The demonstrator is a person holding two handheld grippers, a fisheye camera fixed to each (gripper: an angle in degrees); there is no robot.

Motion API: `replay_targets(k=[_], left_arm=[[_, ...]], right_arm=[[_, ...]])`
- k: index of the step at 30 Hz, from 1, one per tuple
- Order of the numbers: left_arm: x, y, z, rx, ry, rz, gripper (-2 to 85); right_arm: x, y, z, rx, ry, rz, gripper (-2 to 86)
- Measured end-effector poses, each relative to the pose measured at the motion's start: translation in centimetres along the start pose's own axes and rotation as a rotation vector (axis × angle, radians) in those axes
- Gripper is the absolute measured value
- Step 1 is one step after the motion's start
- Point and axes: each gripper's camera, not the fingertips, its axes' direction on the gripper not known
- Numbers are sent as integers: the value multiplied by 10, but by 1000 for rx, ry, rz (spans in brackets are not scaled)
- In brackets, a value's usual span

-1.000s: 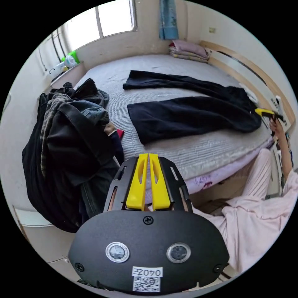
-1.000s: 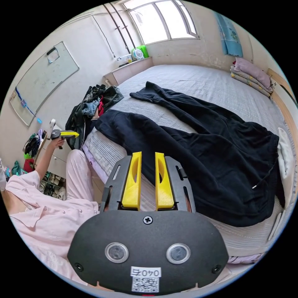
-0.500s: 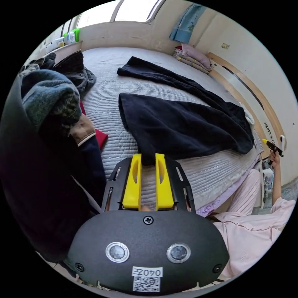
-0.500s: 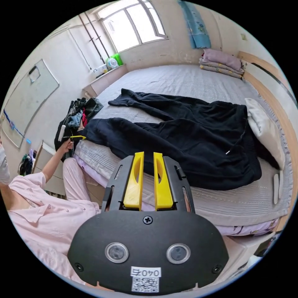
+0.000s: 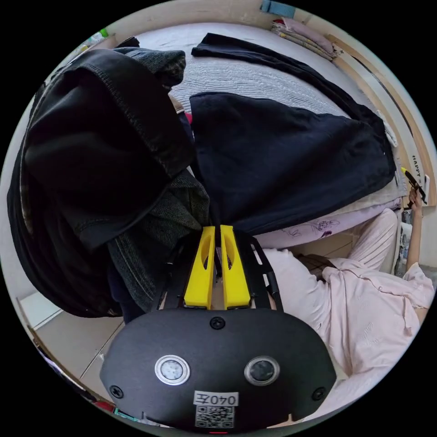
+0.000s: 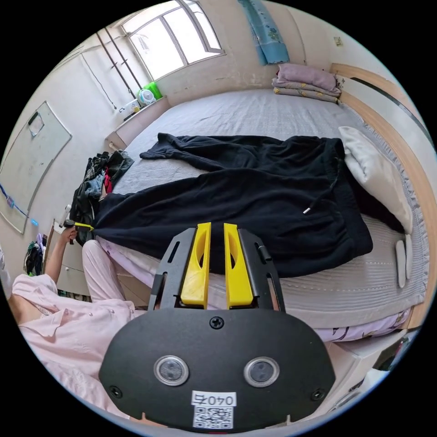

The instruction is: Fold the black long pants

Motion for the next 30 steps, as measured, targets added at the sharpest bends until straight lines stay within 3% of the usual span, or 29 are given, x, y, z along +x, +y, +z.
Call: replay_targets(k=[2, 5, 6, 8, 16, 19, 20, 22, 23, 26, 28, 30], left_arm=[[7, -1, -9, -1, -36, -21, -5], [39, 3, -57, 83, -286, -16, -3], [63, 3, -80, 148, -403, 19, -6], [110, -6, -106, 243, -462, 137, -9], [404, -112, -49, 371, -108, 909, -9], [473, -144, -16, 317, 112, 1014, -9], [483, -148, -7, 287, 126, 1026, -9], [503, -153, 46, 49, 75, 1029, -9], [497, -150, 42, 133, 118, 995, -9], [476, -149, 37, -49, 354, 970, -9], [460, -133, 20, 26, 241, 983, -9], [439, -130, -9, 131, 172, 914, -9]], right_arm=[[19, 3, -11, 8, 43, 50, 43], [44, 5, -25, 8, 88, 107, 16], [49, 3, -26, -3, 106, 109, 8], [51, -6, -21, -30, 137, 90, 0], [37, -73, 21, -94, 231, 62, -9], [38, -89, 30, -112, 211, 82, -10], [35, -90, 37, -161, 239, 51, -10], [34, -79, 54, -321, 394, -18, -10], [38, -61, 64, -400, 462, -70, -10], [53, -38, 44, -310, 341, -22, -10], [61, -50, 27, -329, 293, 36, -10], [43, -69, -3, -275, 398, -27, -10]])
